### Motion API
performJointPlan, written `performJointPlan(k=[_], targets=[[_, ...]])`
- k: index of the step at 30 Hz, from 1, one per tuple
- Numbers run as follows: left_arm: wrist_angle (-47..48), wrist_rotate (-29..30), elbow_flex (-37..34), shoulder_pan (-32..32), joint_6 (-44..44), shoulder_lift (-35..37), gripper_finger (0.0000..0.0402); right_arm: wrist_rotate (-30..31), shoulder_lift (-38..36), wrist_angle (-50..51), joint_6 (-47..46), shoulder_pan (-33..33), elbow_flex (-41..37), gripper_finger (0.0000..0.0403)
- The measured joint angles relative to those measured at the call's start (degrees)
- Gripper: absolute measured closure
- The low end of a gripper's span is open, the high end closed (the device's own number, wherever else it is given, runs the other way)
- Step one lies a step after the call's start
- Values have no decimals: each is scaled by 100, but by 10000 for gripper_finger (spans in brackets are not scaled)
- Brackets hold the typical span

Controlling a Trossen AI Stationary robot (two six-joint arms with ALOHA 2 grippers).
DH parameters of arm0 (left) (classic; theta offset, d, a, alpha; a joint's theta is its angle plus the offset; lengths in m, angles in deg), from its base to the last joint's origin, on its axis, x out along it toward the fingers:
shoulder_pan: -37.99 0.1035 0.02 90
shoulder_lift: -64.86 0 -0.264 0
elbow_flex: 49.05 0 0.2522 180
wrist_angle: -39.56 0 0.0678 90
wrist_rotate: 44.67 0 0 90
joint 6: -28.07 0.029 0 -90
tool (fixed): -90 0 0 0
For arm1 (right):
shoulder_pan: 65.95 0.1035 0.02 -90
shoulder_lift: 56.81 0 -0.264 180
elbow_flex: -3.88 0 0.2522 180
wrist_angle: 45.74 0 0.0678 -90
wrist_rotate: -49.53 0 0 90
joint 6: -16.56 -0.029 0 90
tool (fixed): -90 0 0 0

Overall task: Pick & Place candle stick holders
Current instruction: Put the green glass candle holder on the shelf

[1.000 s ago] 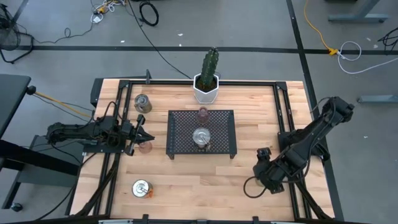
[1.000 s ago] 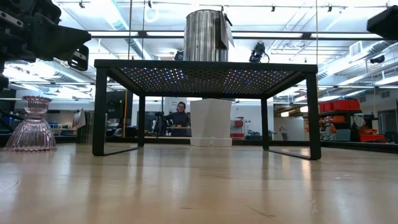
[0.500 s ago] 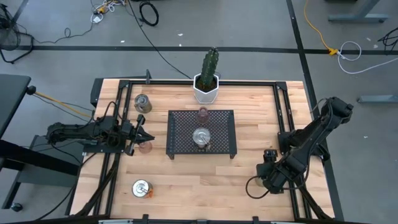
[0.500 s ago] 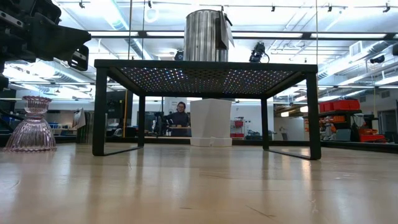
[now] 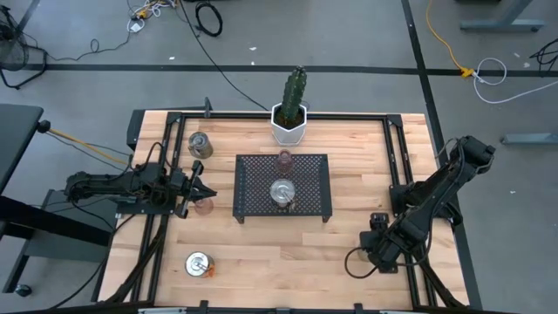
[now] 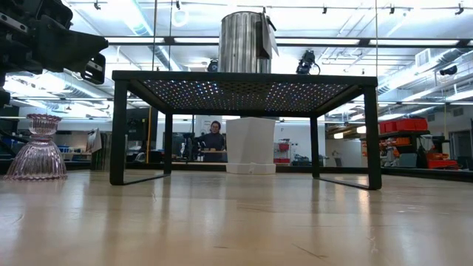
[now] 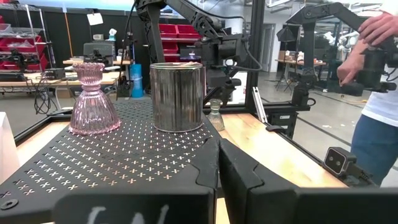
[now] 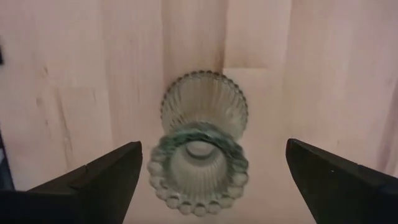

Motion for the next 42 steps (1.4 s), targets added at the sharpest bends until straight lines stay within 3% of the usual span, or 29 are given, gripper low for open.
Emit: performJointPlan(k=[12, 26, 42], targets=[[0, 0, -2, 0, 0, 0, 383, 109, 0, -389, 6, -2, 0, 16], [1, 0, 0, -1, 0, 0, 383, 109, -2, -389, 4, -9, 0, 125], [0, 0, -1, 0, 0, 2, 383, 101, -2, -387, 4, -9, 0, 213]])
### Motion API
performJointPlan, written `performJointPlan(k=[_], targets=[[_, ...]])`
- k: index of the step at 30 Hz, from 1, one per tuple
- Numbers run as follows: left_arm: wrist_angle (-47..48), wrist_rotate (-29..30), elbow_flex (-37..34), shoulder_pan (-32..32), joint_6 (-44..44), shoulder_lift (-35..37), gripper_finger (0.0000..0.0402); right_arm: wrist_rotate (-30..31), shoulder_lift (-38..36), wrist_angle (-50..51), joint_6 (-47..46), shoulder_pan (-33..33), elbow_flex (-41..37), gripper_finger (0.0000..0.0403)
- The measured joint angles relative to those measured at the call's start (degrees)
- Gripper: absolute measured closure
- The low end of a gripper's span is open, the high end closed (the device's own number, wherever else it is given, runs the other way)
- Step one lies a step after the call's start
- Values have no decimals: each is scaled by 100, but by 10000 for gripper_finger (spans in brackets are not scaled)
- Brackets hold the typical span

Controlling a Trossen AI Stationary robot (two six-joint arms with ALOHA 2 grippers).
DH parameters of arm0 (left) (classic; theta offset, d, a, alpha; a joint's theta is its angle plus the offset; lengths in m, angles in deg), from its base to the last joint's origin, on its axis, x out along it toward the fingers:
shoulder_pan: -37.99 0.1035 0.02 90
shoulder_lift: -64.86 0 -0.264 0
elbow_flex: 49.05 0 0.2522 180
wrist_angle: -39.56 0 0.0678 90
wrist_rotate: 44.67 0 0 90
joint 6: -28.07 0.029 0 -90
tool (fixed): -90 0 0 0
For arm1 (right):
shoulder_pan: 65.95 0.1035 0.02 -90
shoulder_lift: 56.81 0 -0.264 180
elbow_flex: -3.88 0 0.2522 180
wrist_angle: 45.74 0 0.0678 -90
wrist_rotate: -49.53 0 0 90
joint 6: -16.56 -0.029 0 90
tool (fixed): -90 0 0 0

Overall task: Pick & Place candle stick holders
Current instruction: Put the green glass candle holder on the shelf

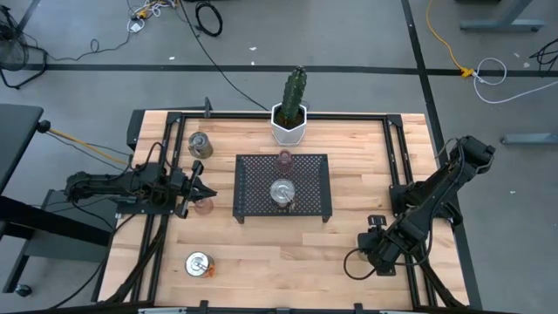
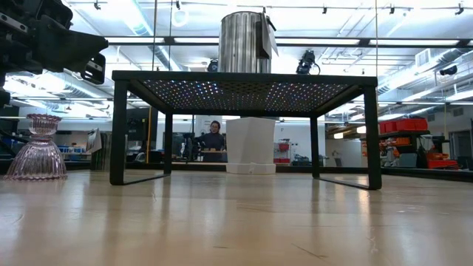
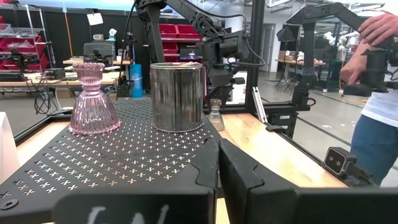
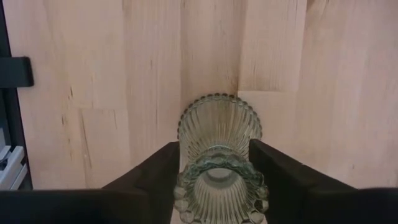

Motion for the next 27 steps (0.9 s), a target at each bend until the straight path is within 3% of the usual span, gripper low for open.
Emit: performJointPlan(k=[6, 13, 19, 27], targets=[[1, 0, 0, -1, 0, -2, 383, 9, -4, 0, 2, 0, 0, 234], [0, 0, 0, 0, 0, -1, 383, -9, -4, 7, 1, 0, -2, 216], [0, 0, 1, -2, 0, -2, 383, -4, -4, 28, 0, 0, 9, 238], [1, 0, 1, 0, 0, -2, 383, 8, 0, 659, 297, -117, 508, 224]])
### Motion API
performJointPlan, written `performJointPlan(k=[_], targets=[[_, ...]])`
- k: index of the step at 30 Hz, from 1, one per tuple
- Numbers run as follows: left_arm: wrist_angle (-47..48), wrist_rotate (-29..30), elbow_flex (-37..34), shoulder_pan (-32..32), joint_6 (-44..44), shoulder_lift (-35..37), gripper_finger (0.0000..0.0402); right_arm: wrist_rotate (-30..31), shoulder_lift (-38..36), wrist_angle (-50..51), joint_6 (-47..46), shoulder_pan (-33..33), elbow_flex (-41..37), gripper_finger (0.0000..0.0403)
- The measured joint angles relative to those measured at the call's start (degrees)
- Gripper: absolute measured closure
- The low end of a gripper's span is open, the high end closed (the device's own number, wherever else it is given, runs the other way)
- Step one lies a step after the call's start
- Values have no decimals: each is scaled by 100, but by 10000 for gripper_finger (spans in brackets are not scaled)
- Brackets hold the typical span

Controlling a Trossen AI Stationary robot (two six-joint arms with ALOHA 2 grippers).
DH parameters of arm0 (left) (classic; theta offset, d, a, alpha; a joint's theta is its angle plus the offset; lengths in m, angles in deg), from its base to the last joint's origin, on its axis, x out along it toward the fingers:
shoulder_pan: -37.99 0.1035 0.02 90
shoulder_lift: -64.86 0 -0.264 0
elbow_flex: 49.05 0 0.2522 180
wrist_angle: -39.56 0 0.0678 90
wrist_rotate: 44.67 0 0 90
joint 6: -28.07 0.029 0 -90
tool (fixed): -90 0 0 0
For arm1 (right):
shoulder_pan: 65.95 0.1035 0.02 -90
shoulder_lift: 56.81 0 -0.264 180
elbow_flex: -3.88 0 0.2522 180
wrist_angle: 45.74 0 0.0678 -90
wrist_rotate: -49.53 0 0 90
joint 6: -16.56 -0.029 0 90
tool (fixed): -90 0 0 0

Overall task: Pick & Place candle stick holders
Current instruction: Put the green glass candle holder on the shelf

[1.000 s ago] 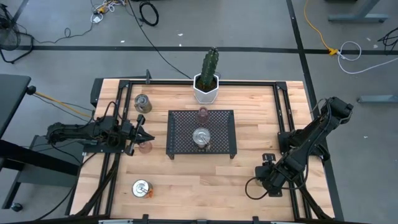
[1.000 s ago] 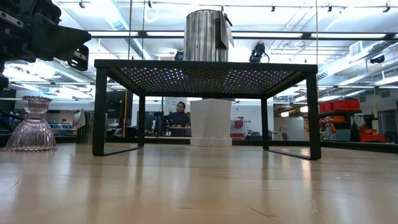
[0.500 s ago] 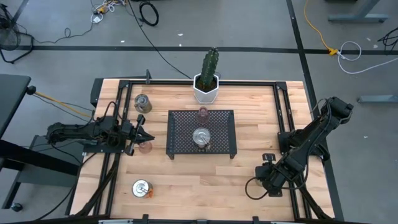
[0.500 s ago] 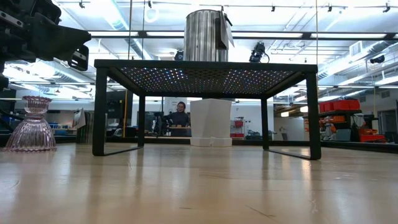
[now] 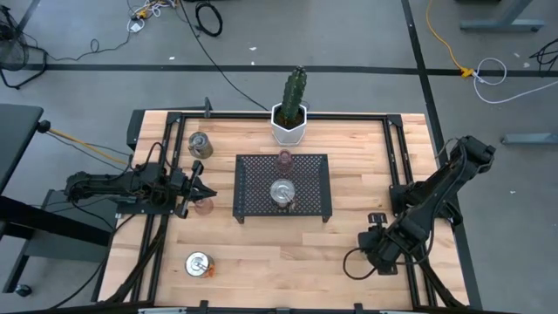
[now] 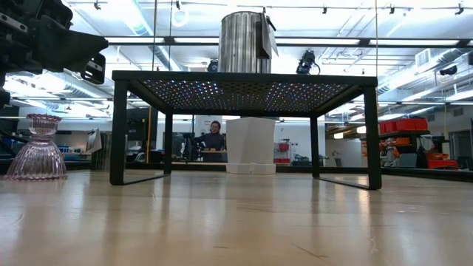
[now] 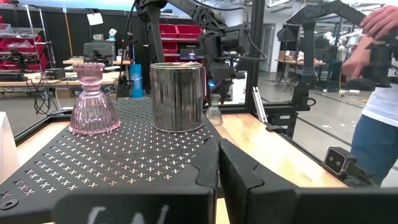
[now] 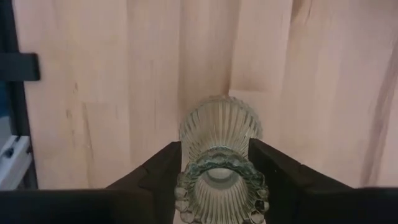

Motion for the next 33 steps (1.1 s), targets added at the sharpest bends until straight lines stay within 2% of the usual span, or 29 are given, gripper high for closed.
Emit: performJointPlan(k=[5, 15, 24, 33], targets=[[-1, 0, 1, 0, 0, 0, 383, 0, -2, 238, 342, -181, 401, 239], [-1, 0, 0, 0, 0, 0, 383, -14, -2, 889, 1092, -663, 1450, 232], [-1, 0, -1, -2, 0, 0, 383, -248, -2, 1297, 1835, -1381, 2490, 234], [-1, 0, 1, -1, 0, 0, 383, -471, -2, 1603, 2455, -2090, 3007, 237]])
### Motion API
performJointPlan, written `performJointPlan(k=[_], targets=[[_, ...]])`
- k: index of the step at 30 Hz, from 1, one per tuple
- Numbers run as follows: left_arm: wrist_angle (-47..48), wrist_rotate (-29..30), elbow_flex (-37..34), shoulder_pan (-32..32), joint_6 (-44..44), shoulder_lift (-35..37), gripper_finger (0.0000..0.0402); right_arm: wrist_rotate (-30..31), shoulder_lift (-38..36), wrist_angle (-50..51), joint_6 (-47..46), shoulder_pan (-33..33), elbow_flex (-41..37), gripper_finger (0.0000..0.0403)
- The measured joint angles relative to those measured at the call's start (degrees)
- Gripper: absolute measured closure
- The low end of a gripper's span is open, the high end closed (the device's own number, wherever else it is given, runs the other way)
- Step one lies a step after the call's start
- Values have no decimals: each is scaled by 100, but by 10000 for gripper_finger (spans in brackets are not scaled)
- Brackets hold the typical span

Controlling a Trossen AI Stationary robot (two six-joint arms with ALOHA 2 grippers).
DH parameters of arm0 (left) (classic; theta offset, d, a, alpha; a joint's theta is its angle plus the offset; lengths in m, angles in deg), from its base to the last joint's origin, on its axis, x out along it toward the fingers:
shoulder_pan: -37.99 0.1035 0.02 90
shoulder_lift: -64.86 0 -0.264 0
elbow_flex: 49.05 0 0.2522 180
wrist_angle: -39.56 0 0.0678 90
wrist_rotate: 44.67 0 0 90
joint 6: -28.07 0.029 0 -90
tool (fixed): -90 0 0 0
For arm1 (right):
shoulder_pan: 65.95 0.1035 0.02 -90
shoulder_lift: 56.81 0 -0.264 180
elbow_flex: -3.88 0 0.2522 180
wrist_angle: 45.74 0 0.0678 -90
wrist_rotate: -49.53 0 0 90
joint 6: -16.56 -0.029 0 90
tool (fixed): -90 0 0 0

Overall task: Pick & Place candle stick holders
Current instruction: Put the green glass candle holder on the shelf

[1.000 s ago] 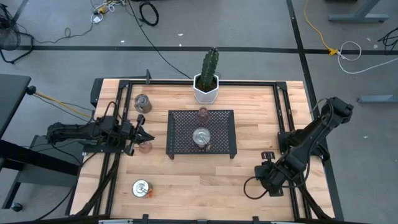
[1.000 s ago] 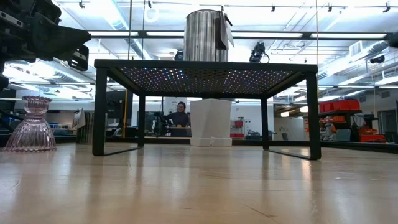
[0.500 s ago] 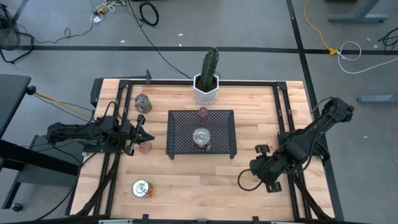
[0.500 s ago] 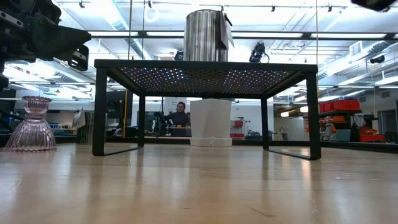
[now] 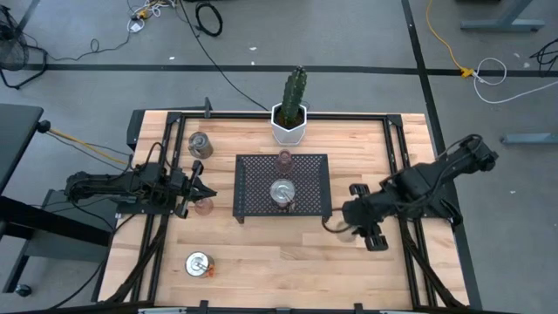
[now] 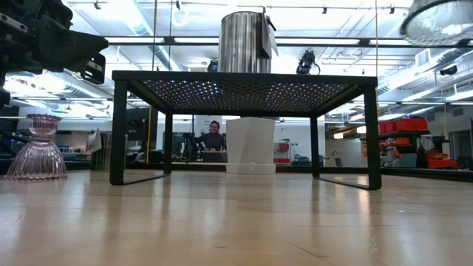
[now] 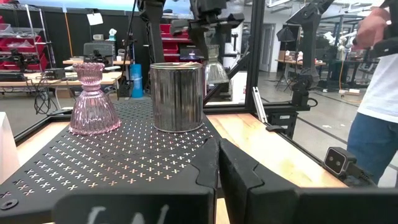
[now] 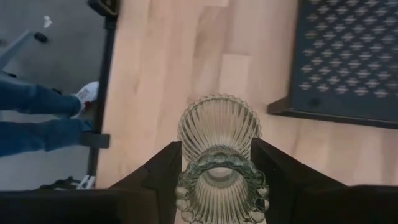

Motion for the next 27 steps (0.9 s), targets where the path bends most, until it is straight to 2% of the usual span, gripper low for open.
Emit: performJointPlan(k=[11, 21, 27], targets=[[0, 0, -2, -1, 0, 2, 383, 0, 149, 545, 999, -1033, 572, 237], [1, 0, 0, 0, 0, 2, 383, 3, 985, 1081, 2603, -1827, 1616, 237], [0, 0, 0, 1, 0, 2, 383, 7, 1352, 1065, 3186, -2057, 1746, 237]])
